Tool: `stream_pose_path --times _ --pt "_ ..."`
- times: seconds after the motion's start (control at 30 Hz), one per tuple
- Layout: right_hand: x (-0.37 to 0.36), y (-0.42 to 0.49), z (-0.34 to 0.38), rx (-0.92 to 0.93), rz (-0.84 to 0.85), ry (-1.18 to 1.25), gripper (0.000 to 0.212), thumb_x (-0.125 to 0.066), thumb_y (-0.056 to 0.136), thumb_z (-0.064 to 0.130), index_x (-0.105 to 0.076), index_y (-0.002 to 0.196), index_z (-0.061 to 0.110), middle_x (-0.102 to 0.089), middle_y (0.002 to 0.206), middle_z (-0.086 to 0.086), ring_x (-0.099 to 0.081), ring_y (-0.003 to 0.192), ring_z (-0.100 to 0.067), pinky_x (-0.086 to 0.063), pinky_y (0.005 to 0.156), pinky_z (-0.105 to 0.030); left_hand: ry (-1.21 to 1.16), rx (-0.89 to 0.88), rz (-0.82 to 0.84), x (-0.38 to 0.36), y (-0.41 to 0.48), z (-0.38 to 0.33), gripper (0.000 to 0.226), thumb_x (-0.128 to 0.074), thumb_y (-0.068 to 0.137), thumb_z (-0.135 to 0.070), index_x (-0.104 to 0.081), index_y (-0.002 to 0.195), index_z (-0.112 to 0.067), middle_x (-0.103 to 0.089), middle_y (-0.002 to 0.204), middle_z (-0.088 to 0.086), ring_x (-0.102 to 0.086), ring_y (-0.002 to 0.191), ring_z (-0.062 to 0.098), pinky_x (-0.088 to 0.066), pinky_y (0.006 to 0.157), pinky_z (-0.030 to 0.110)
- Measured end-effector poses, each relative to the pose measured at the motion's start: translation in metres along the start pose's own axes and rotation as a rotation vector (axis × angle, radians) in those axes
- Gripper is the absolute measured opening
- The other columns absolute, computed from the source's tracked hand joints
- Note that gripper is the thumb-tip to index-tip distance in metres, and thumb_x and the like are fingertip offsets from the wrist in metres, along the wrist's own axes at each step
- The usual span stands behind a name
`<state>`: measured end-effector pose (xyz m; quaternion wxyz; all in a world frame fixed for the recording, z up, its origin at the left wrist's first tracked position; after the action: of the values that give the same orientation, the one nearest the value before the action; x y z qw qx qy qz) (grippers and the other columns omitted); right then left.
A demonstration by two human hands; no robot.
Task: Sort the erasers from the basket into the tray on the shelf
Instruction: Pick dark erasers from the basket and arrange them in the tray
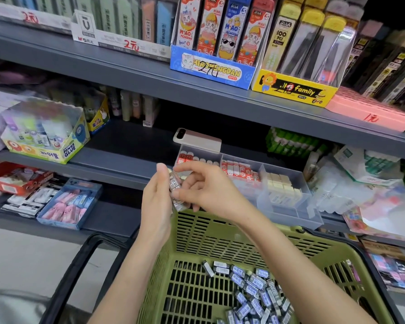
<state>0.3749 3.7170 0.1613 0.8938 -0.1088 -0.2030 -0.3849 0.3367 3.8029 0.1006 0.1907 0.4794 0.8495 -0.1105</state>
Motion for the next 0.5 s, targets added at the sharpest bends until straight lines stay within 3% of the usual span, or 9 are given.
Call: stream_pose_path --times 0.07,0.17,0.3,0.37,0.43,0.5 --pt "0.011 0.002 -0.006 -0.025 -0.027 0.149 0.037 -0.069 0.08 0.001 -0.06 0.111 0.018 -0.063 0.066 -0.004 -0.055 0.046 -0.011 -0.047 0.046 -0.022 -0.044 0.024 0.021 -0.004 -0.001 0.0 0.05 -0.046 0.076 -0.072 -0.069 0.067 -0.028 -0.067 0.067 0.008 -0.064 0.057 0.021 -0.054 0.053 0.033" --pt "0.046 0.006 -0.029 -0.13 -0.194 0.294 0.045 -0.067 0.08 -0.004 -0.057 0.122 0.01 -0.061 0.062 -0.001 -0.055 0.046 -0.01 -0.045 0.042 -0.021 -0.175 0.097 -0.003 -0.003 0.001 0.004 0.048 -0.047 0.076 -0.064 -0.06 0.064 -0.02 -0.06 0.063 0.004 -0.058 0.05 0.018 -0.05 0.049 0.027" --pt "0.061 0.007 -0.061 -0.342 -0.233 0.073 0.044 -0.067 0.079 -0.003 -0.057 0.119 0.011 -0.061 0.054 0.0 -0.051 0.038 -0.008 -0.039 0.035 -0.02 -0.282 0.143 -0.031 0.002 0.004 0.007 0.046 -0.049 0.075 -0.059 -0.055 0.068 -0.015 -0.057 0.063 0.006 -0.056 0.05 0.018 -0.049 0.047 0.027" --pt "0.062 0.012 -0.064 -0.363 -0.27 -0.118 0.04 -0.071 0.074 0.003 -0.062 0.111 0.013 -0.063 0.058 0.001 -0.049 0.037 -0.002 -0.036 0.037 -0.018 -0.295 0.144 -0.034 0.003 0.004 0.007 0.045 -0.049 0.075 -0.059 -0.054 0.069 -0.014 -0.057 0.064 0.006 -0.057 0.051 0.019 -0.049 0.047 0.027" --pt "0.06 0.021 -0.059 -0.314 -0.287 -0.352 0.037 -0.072 0.071 0.009 -0.064 0.106 0.016 -0.069 0.078 -0.001 -0.058 0.055 -0.003 -0.042 0.053 -0.02 -0.302 0.145 -0.034 0.003 0.005 0.008 0.045 -0.049 0.075 -0.059 -0.053 0.07 -0.014 -0.056 0.065 0.006 -0.056 0.052 0.019 -0.049 0.048 0.027" --pt "0.051 0.026 -0.054 -0.286 -0.259 -0.564 0.034 -0.068 0.073 0.012 -0.065 0.106 0.015 -0.068 0.103 -0.002 -0.063 0.087 -0.014 -0.044 0.067 -0.025 -0.307 0.146 -0.036 0.003 0.004 0.008 0.045 -0.049 0.075 -0.058 -0.052 0.07 -0.014 -0.056 0.065 0.006 -0.056 0.052 0.019 -0.048 0.048 0.027"
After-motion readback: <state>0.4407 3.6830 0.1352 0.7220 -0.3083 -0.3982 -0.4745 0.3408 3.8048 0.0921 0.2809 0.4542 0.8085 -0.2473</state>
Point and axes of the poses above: each hand's wrist, its own y-axis towards the middle knuckle, its own x-axis out of the back of the hand, z = x × y, the point moved 7 cm from there along y, towards the middle knuckle
